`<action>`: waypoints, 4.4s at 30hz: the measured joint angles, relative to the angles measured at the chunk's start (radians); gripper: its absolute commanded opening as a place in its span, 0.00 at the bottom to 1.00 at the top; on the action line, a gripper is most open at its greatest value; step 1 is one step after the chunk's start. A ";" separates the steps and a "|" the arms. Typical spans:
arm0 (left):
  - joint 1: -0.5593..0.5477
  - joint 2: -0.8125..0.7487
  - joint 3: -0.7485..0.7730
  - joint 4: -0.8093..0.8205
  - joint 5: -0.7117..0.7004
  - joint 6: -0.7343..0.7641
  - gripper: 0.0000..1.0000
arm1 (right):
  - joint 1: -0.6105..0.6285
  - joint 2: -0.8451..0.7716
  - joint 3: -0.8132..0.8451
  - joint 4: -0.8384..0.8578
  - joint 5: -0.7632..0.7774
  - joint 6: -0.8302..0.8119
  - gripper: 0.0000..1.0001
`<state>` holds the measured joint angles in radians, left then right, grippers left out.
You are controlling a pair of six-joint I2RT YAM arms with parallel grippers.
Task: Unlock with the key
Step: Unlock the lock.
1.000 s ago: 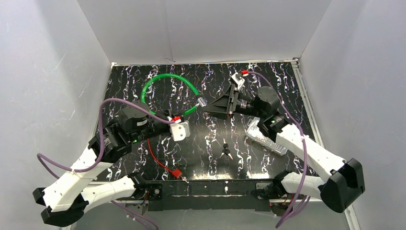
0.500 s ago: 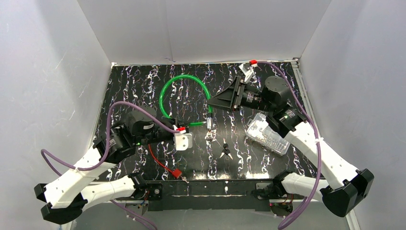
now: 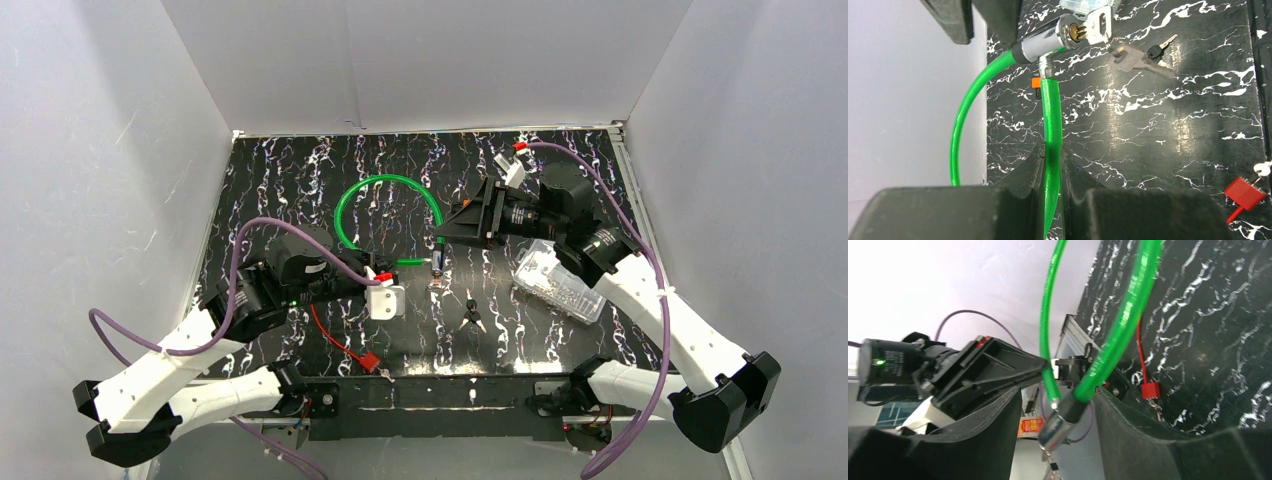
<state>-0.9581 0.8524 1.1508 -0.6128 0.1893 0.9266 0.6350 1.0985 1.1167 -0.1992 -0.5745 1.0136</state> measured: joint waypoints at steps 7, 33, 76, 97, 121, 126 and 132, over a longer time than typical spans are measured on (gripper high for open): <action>-0.001 -0.006 -0.017 0.014 -0.024 0.019 0.00 | 0.000 -0.005 0.055 -0.216 0.113 -0.101 0.72; -0.001 -0.007 -0.021 0.047 -0.079 0.035 0.11 | 0.072 0.032 -0.056 0.112 0.063 0.074 0.01; -0.010 0.269 0.363 -0.255 0.275 0.136 0.26 | 0.323 0.182 0.550 -0.715 0.091 -0.760 0.01; -0.059 0.219 0.255 -0.232 0.164 0.169 0.33 | 0.368 0.237 0.576 -0.646 0.123 -0.744 0.01; -0.060 0.165 0.201 -0.173 0.025 0.174 0.00 | 0.373 0.016 0.532 -0.525 0.243 -0.677 0.62; -0.060 0.165 0.201 -0.171 -0.007 0.173 0.00 | 0.372 -0.111 0.433 -0.489 0.302 -0.658 0.61; -0.060 0.169 0.201 -0.150 -0.053 0.162 0.00 | 0.372 -0.209 0.242 -0.444 0.325 -0.590 0.55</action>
<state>-1.0180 1.0212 1.3521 -0.7629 0.1360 1.0887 1.0073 0.8897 1.3586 -0.6432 -0.2491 0.4233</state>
